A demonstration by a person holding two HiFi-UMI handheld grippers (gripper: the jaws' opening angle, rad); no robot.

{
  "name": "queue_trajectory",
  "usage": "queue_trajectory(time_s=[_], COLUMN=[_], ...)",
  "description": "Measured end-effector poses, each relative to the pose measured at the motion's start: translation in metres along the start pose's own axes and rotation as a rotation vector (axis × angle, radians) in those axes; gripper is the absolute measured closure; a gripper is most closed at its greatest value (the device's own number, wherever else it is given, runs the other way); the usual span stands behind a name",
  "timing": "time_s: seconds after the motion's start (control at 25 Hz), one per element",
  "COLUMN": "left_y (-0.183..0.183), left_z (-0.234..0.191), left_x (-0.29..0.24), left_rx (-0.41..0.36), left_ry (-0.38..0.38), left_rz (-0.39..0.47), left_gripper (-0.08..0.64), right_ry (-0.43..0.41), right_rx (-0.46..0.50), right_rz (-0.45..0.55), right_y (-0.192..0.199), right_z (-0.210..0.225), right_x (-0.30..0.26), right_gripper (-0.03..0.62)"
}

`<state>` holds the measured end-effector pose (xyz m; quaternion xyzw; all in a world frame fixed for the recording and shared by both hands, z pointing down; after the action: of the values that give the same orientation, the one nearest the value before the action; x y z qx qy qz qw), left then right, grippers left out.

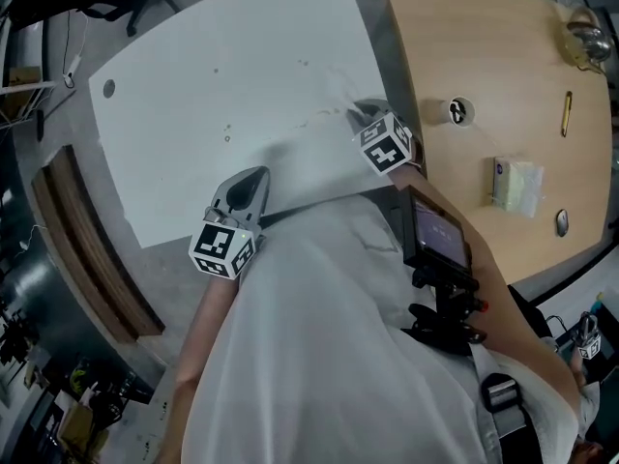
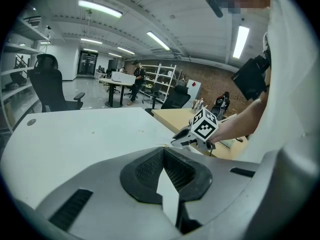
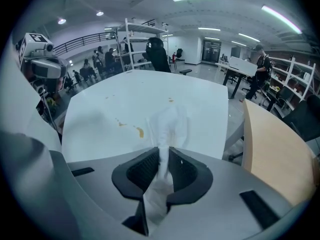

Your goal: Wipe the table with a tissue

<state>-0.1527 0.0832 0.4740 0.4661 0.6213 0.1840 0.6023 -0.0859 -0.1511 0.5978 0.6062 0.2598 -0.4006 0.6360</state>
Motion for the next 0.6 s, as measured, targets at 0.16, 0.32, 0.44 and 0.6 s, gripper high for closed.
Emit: queue_trajectory(time_s=[0.16, 0.32, 0.44, 0.6], left_y=[0.001, 0.005, 0.010, 0.017], left_z=[-0.010, -0.021, -0.027, -0.033], left_x=[0.005, 0.014, 0.021, 0.029], left_rx=[0.003, 0.012, 0.013, 0.011], left_ry=[0.003, 0.001, 0.007, 0.013], left_rz=[0.005, 0.006, 0.003, 0.000], left_gripper=[0.554, 0.554, 0.554, 0.554], right_ry=[-0.010, -0.013, 0.003, 0.022], right_rx=[-0.012, -0.005, -0.013, -0.032], right_rz=[0.015, 0.015, 0.018, 0.018], right_y=[-0.006, -0.013, -0.017, -0.020], right_z=[-0.011, -0.025, -0.030, -0.035], right_x=[-0.006, -0.012, -0.015, -0.019], right_gripper=[0.526, 0.526, 0.526, 0.526])
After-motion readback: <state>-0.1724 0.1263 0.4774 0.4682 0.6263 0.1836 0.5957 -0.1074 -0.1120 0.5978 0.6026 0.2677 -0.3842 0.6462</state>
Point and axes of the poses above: the fingertips, and each gripper's own axes: x backward along the fingers, z to its right, y out of its underside, the point moved 5 cm from there along x, backward along the fingers, and after that the axes turned 8 degrees about -y, right-handed, at the moved point
